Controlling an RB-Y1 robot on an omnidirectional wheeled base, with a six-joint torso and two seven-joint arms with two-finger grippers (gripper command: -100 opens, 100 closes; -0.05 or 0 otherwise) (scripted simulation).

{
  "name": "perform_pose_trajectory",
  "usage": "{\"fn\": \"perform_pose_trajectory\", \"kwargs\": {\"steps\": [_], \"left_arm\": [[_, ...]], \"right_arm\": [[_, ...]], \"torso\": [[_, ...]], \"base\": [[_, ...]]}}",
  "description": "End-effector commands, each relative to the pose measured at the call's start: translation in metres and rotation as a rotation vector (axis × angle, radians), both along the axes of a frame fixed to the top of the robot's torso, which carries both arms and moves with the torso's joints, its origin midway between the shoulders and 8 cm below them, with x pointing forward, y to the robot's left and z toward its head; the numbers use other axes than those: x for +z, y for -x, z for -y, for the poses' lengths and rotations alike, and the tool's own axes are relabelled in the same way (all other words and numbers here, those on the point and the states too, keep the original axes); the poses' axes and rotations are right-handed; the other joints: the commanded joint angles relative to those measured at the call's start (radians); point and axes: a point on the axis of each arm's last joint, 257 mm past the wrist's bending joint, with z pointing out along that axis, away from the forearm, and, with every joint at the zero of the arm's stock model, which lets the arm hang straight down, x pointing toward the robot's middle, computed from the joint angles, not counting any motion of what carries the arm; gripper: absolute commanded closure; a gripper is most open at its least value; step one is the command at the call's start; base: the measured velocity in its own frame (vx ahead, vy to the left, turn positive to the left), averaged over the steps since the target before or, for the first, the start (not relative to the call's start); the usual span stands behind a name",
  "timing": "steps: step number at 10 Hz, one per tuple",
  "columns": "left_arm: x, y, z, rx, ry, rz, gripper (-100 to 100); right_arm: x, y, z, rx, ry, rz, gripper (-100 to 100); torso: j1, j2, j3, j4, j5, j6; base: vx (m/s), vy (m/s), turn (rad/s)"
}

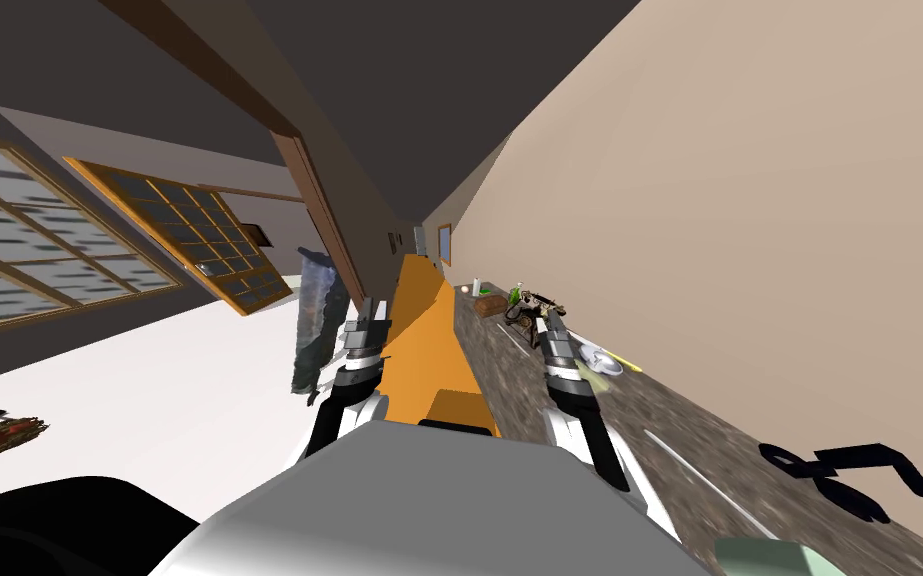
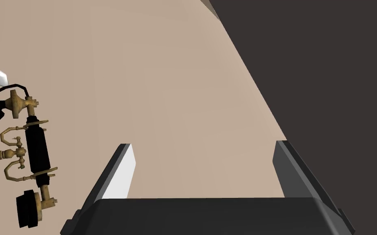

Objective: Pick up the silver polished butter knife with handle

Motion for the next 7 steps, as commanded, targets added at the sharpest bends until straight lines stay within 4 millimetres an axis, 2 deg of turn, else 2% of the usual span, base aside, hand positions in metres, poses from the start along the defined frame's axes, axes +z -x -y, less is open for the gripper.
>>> {"fn": "perform_pose_trajectory", "kwargs": {"steps": [1,3,6,7], "left_arm": [[0.000,0.000,0.000,0.000,0.000,0.000,0],[0.000,0.000,0.000,0.000,0.000,0.000,0],[0.000,0.000,0.000,0.000,0.000,0.000,0],[0.000,0.000,0.000,0.000,0.000,0.000,0]], "right_arm": [[-0.003,-0.002,-0.001,0.008,0.025,-0.014,-100],[-0.018,-0.010,0.001,0.019,0.083,-0.067,-100],[-0.026,-0.015,0.001,0.034,0.142,-0.100,-100],[-0.034,-0.019,0.004,0.035,0.175,-0.131,-100]], "torso": [[0.000,0.000,0.000,0.000,0.000,0.000],[0.000,0.000,0.000,0.000,0.000,0.000],[0.000,0.000,0.000,0.000,0.000,0.000],[0.000,0.000,0.000,0.000,0.000,0.000]], "base": [[-0.010,0.007,0.042],[-0.010,0.010,0.117],[-0.012,0.010,0.063],[-0.013,0.008,0.101]]}}
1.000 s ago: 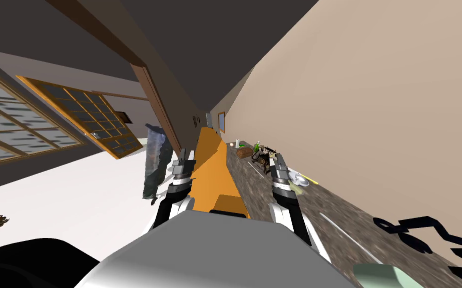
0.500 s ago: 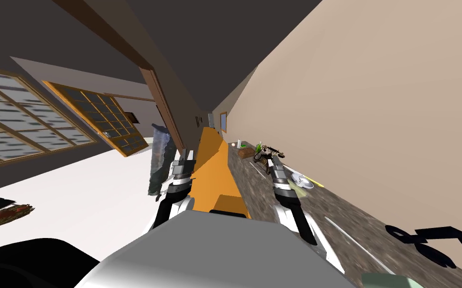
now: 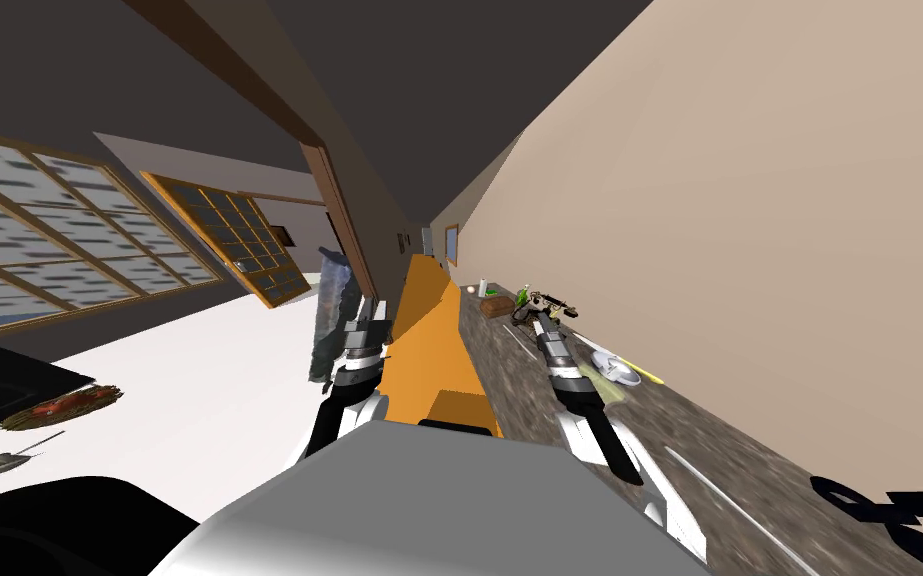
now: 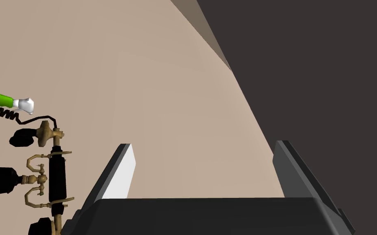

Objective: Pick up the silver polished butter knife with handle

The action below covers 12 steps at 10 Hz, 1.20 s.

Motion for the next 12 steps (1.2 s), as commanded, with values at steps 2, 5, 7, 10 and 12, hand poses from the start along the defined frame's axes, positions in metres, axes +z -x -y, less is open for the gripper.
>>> {"fn": "perform_pose_trajectory", "kwargs": {"steps": [2,5,7,10,12], "left_arm": [[0.000,0.000,0.000,0.000,0.000,0.000,0],[0.000,0.000,0.000,0.000,0.000,0.000,0],[0.000,0.000,0.000,0.000,0.000,0.000,0],[0.000,0.000,0.000,0.000,0.000,0.000,0],[0.000,0.000,0.000,0.000,0.000,0.000,0]], "right_arm": [[-0.012,-0.007,0.004,0.006,0.065,-0.049,-100],[-0.028,-0.015,0.014,0.002,0.142,-0.110,-100],[-0.036,-0.019,0.020,0.000,0.185,-0.141,-100],[-0.051,-0.026,0.034,-0.011,0.266,-0.200,-100],[-0.058,-0.030,0.042,-0.015,0.316,-0.230,-100]], "torso": [[0.000,0.000,0.000,0.000,0.000,0.000],[0.000,0.000,0.000,0.000,0.000,0.000],[0.000,0.000,0.000,0.000,0.000,0.000],[0.000,0.000,0.000,0.000,0.000,0.000],[0.000,0.000,0.000,0.000,0.000,0.001]], "base": [[-0.016,0.009,0.118],[-0.013,0.009,0.093],[-0.012,0.005,0.104],[-0.014,0.006,0.119],[-0.006,0.005,0.079]]}}
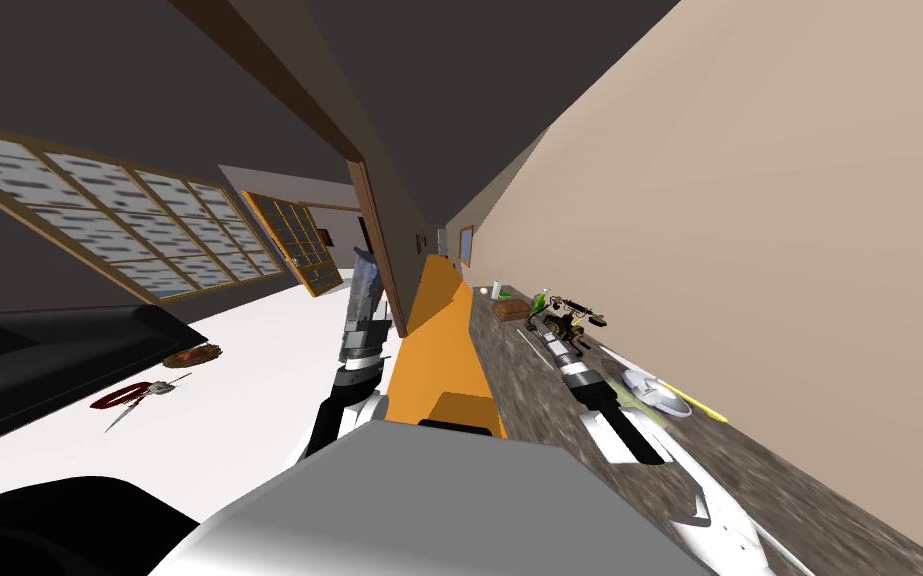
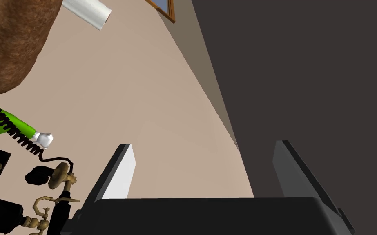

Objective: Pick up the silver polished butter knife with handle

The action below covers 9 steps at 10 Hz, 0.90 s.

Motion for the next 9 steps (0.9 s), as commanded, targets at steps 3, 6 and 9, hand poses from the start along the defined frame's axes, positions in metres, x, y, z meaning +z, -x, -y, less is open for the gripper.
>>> {"fn": "perform_pose_trajectory", "kwargs": {"steps": [3,6,9], "left_arm": [[0.000,0.000,0.000,0.000,0.000,0.000,0],[0.000,0.000,0.000,0.000,0.000,0.000,0],[0.000,0.000,0.000,0.000,0.000,0.000,0]], "right_arm": [[-0.019,-0.006,0.021,-0.017,0.105,-0.073,-100],[-0.026,-0.008,0.029,-0.017,0.165,-0.105,-100],[-0.044,-0.009,0.046,-0.026,0.255,-0.170,-100]], "torso": [[0.000,0.000,0.000,0.000,0.000,0.000],[0.000,-0.001,0.000,0.000,0.000,0.000],[0.000,-0.001,-0.001,0.000,0.000,0.000]], "base": [[-0.005,0.005,0.112],[0.003,0.002,0.069],[0.011,0.004,0.075]]}}
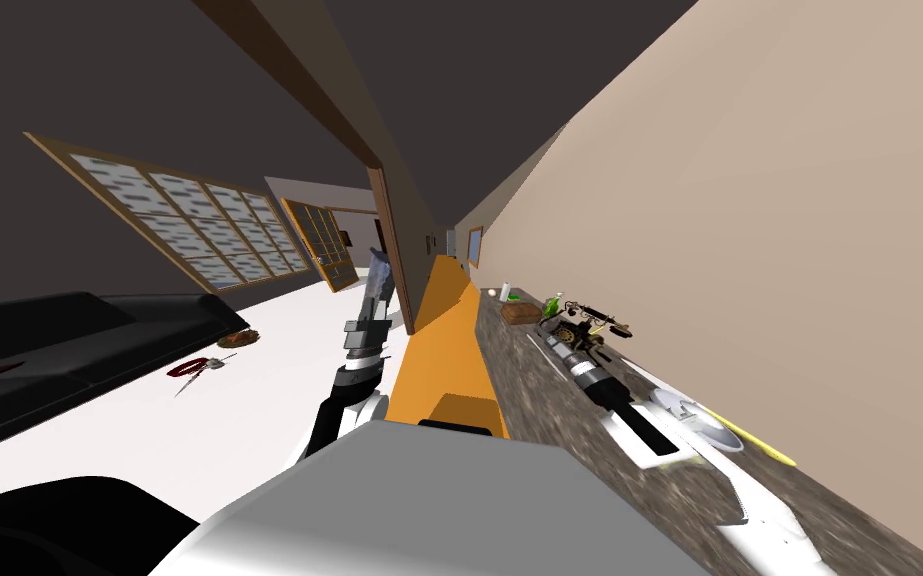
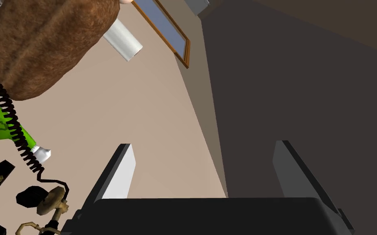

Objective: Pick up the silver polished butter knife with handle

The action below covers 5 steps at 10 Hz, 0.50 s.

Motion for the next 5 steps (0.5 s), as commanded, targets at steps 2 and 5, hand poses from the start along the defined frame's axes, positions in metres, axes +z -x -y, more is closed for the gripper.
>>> {"fn": "perform_pose_trajectory", "kwargs": {"steps": [2,5], "left_arm": [[0.000,0.000,0.000,0.000,0.000,0.000,0],[0.000,0.000,0.000,0.000,0.000,0.000,0]], "right_arm": [[-0.014,0.002,0.014,-0.005,0.073,-0.053,-100],[-0.038,0.008,0.031,-0.009,0.162,-0.131,-100]], "torso": [[0.000,-0.001,0.000,0.000,0.000,0.000],[0.000,-0.001,0.000,0.000,0.000,0.000]], "base": [[0.026,0.008,0.078],[0.030,0.003,0.053]]}}
